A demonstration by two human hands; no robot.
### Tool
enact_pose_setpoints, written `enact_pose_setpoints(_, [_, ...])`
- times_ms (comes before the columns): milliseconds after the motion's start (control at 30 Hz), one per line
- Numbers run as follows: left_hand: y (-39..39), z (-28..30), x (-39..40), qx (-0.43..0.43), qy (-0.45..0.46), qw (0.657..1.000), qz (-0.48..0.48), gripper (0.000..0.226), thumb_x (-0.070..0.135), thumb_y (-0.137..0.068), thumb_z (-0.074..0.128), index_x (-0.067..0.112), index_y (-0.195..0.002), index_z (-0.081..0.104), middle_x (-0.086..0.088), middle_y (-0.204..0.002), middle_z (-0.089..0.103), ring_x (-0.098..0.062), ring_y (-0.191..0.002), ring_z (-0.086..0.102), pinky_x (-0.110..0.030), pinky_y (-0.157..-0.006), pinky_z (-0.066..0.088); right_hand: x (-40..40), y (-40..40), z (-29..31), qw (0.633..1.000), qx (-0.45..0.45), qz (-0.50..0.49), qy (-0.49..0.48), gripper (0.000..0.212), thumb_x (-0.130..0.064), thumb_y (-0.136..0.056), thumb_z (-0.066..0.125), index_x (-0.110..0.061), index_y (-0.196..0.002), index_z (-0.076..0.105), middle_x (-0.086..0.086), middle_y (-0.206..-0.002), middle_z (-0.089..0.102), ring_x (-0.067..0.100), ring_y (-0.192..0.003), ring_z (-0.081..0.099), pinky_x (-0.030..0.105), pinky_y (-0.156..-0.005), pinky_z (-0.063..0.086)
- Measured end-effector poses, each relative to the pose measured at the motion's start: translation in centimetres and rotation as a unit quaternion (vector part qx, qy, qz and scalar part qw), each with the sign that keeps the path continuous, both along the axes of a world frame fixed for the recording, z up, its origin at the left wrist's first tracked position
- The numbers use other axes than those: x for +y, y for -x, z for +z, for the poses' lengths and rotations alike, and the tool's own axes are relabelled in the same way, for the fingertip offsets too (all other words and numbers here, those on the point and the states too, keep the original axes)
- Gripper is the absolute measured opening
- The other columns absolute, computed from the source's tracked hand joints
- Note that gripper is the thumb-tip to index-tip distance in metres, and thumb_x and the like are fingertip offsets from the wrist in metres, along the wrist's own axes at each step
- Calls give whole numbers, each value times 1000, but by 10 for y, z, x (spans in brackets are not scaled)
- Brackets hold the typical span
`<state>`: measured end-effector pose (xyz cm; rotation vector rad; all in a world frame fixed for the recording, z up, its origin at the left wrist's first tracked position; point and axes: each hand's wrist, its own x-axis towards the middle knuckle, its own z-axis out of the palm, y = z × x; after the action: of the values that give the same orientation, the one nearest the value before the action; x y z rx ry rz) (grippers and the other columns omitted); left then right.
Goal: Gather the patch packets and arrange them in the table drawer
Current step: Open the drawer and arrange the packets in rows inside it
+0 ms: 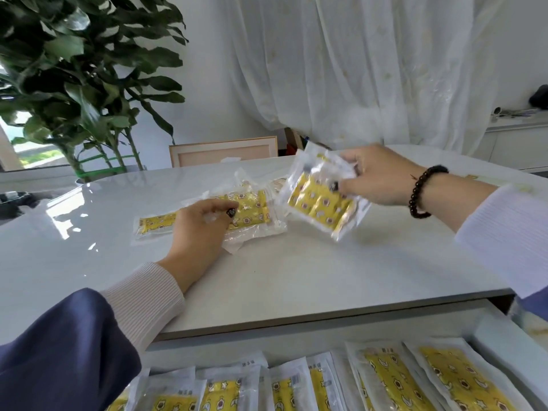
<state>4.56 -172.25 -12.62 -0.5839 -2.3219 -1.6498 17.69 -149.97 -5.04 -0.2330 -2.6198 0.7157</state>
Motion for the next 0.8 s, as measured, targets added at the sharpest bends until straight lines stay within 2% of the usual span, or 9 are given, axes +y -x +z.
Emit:
enact_pose_setpoints(67, [-4,0,4,34,52,998,-20,30,0,-88,56,25,-86,72,10,-91,66,-3,-79,60,-1,-59,41,-5,0,13,990,62,-16,-127,17,-8,-87,52,-13,-71,53,5,-67,56,24,-63,51,23,-50,37])
enact_pose_setpoints(133, [-11,-2,7,105,112,988,-34,25,1,-86,58,19,-94,74,5,-90,64,-12,-86,57,-9,-70,39,-17,-1,15,977,15,8,-213,25,-6,-92,42,-16,-69,42,-1,-63,42,14,-54,39,22,-46,27])
enact_pose_setpoints(267, [-17,-4,4,212,170,961,-59,26,19,-74,80,20,-99,74,0,-91,62,-13,-86,55,-13,-73,36,-36,-2,-17,929,-96,53,-353,23,-8,-92,36,-22,-74,35,-1,-78,48,14,-59,41,29,-56,36])
enact_pose_setpoints(333, [-17,-2,2,213,177,959,-69,29,22,-71,82,23,-98,72,4,-91,61,-9,-86,53,-4,-75,33,-40,-6,-28,928,-102,76,-350,6,-21,-96,40,-23,-91,43,-3,-93,54,17,-72,49,32,-65,43])
enact_pose_setpoints(400, [-18,-2,1,226,183,953,-80,29,21,-72,82,22,-97,69,12,-90,58,0,-83,51,2,-77,30,-39,-9,-38,926,-111,104,-344,21,-38,-95,45,-26,-112,48,-8,-105,55,14,-82,50,29,-71,44])
enact_pose_setpoints(500, [-18,-3,2,244,183,948,-92,23,12,-76,78,19,-95,68,17,-85,53,9,-81,49,3,-74,31,-38,-11,-47,920,-75,119,-366,24,-33,-97,45,-24,-118,52,-8,-110,55,16,-91,55,28,-68,42])
enact_pose_setpoints(567, [-16,-4,2,234,168,953,-94,21,2,-80,71,20,-91,73,6,-84,57,1,-80,50,0,-72,33,-37,-10,-50,932,-48,106,-344,21,-27,-98,43,-20,-113,54,-5,-108,56,17,-92,55,32,-70,46])
enact_pose_setpoints(700, [-15,-4,2,130,141,975,-109,33,2,-86,60,31,-88,75,-3,-100,62,-16,-94,58,-26,-85,50,-33,-8,-50,966,-7,61,-252,16,-25,-95,49,-15,-106,56,-1,-95,59,21,-86,58,32,-72,49])
enact_pose_setpoints(800, [-18,-2,1,98,138,980,-100,17,22,-80,73,38,-83,75,11,-97,66,-20,-106,60,-40,-96,48,-28,-10,-33,992,77,22,-93,11,-22,-88,62,-15,-84,55,-3,-71,55,18,-67,54,16,-58,42])
